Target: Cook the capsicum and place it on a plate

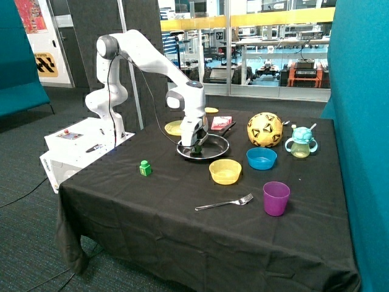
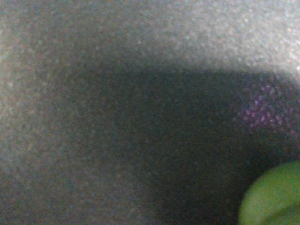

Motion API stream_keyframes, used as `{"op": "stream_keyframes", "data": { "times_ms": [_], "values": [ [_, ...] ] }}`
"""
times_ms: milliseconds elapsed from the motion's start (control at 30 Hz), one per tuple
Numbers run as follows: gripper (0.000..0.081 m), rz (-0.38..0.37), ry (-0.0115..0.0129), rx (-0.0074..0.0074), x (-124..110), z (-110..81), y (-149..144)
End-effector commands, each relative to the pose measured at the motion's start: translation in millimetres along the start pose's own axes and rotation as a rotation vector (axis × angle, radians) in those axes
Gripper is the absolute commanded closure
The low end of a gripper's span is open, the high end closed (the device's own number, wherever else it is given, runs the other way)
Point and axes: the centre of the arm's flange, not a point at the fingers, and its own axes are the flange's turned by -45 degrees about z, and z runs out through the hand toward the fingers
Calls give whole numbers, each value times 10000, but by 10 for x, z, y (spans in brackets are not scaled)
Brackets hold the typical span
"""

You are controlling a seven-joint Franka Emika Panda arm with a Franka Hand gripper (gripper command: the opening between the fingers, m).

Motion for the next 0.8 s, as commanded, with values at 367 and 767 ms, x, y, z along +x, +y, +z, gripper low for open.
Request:
{"op": "stream_keyframes", "data": {
  "times_ms": [367, 767],
  "values": [
    [808, -296, -4, 21, 10, -112, -71],
    [808, -779, -3, 21, 96, -413, -254]
  ]
}}
